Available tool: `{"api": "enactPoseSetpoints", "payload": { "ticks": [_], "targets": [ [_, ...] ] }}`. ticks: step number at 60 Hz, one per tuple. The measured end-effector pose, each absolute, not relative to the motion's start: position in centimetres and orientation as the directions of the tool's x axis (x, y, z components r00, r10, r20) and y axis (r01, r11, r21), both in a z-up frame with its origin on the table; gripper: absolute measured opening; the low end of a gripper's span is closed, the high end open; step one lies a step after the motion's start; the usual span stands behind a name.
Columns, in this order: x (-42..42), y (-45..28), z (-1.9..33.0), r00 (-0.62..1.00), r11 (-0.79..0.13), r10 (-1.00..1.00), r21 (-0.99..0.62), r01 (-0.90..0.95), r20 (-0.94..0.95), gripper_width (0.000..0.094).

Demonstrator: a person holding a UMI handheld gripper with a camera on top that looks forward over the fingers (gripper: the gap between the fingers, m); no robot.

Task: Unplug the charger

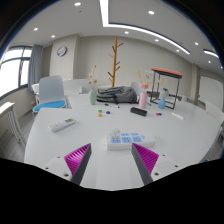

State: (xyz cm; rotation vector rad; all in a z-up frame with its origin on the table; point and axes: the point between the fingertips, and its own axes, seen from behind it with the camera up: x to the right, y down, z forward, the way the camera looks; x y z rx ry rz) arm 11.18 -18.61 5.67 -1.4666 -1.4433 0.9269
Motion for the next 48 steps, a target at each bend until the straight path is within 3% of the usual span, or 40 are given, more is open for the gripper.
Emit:
{"api": "enactPoseSetpoints", "payload": {
  "ticks": [18, 32, 35, 36, 38, 41, 48],
  "targets": [
    [-1.1, -16.8, 2.4, 0.037, 0.038, 0.998, -0.931, 0.362, 0.055, 0.0855],
    [-5.0, -16.6, 1.1, 0.042, -0.008, 0.999, -0.928, 0.372, 0.008, 0.0835],
    [-5.4, -16.6, 1.0, 0.043, -0.002, 0.999, -0.927, 0.374, 0.015, 0.0720],
    [-5.5, -16.7, 0.8, 0.037, 0.001, 0.999, -0.925, 0.381, 0.016, 0.0611],
    [-6.1, -15.2, 0.2, 0.040, 0.000, 0.999, -0.913, 0.407, 0.018, 0.0186],
    [-6.2, -14.9, 0.2, 0.052, -0.040, 0.998, -0.907, 0.418, -0.020, 0.0101],
    [-5.5, -15.7, 0.6, 0.037, -0.066, 0.998, -0.884, 0.462, -0.055, 0.0065]
  ]
}}
